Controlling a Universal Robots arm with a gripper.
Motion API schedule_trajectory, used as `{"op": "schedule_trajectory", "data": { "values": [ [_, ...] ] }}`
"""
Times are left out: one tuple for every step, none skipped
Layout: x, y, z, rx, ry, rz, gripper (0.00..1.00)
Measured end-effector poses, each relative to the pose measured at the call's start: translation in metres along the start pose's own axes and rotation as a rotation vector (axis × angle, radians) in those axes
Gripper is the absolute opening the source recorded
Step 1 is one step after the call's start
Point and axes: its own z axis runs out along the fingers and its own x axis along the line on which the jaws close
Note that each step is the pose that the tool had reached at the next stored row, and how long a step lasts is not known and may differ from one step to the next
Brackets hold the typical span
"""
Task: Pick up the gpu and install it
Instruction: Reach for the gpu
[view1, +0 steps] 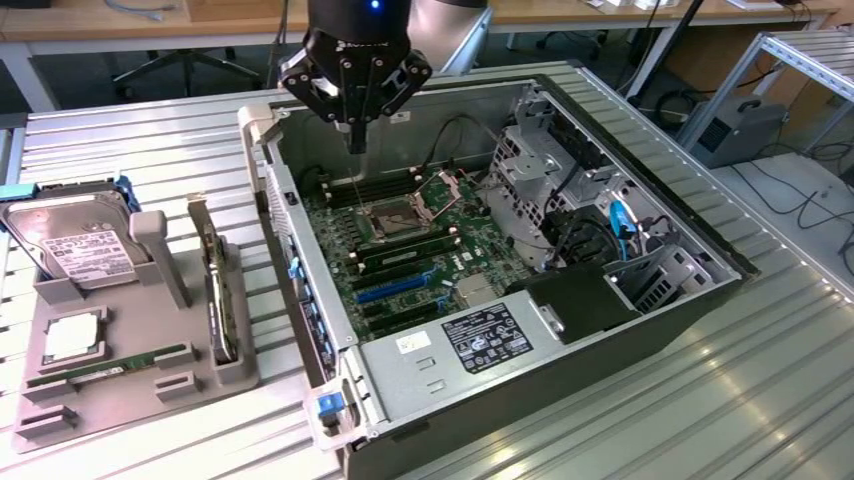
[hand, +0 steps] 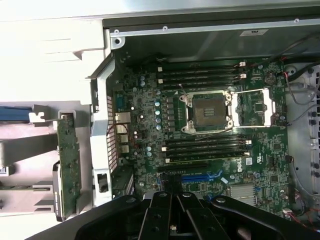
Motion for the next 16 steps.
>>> {"op": "schedule_trajectory", "data": {
  "values": [
    [0.0002, 0.0000, 0.0000, -0.0001, -0.0001, 0.000, 0.11],
    [0.0005, 0.0000, 0.0000, 0.0000, 0.0000, 0.000, 0.11],
    [0.0007, -0.0001, 0.0000, 0.0000, 0.0000, 0.000, 0.11],
    [0.0010, -0.0001, 0.0000, 0.0000, 0.0000, 0.000, 0.11],
    [0.0012, -0.0001, 0.0000, -0.0001, 0.0000, 0.000, 0.11],
    [0.0014, -0.0001, 0.0000, 0.0000, 0.0000, 0.000, 0.11],
    [0.0016, -0.0001, 0.0000, 0.0000, 0.0000, 0.000, 0.11],
    [0.0019, -0.0001, 0.0000, -0.0001, 0.0000, 0.000, 0.11],
    [0.0021, -0.0002, 0.0000, -0.0001, 0.0000, 0.000, 0.11],
    [0.0023, -0.0002, 0.0000, -0.0001, 0.0000, 0.000, 0.11],
    [0.0025, -0.0002, -0.0001, -0.0001, 0.0000, 0.000, 0.11],
    [0.0027, -0.0002, -0.0001, -0.0001, 0.0000, 0.000, 0.11],
    [0.0029, -0.0002, -0.0001, 0.0000, 0.0000, 0.000, 0.11],
    [0.0032, -0.0002, -0.0001, -0.0001, -0.0001, 0.000, 0.11],
    [0.0036, -0.0003, -0.0001, -0.0001, 0.0000, 0.000, 0.11],
    [0.0038, -0.0003, -0.0001, 0.0000, 0.0000, 0.000, 0.11]
  ]
}}
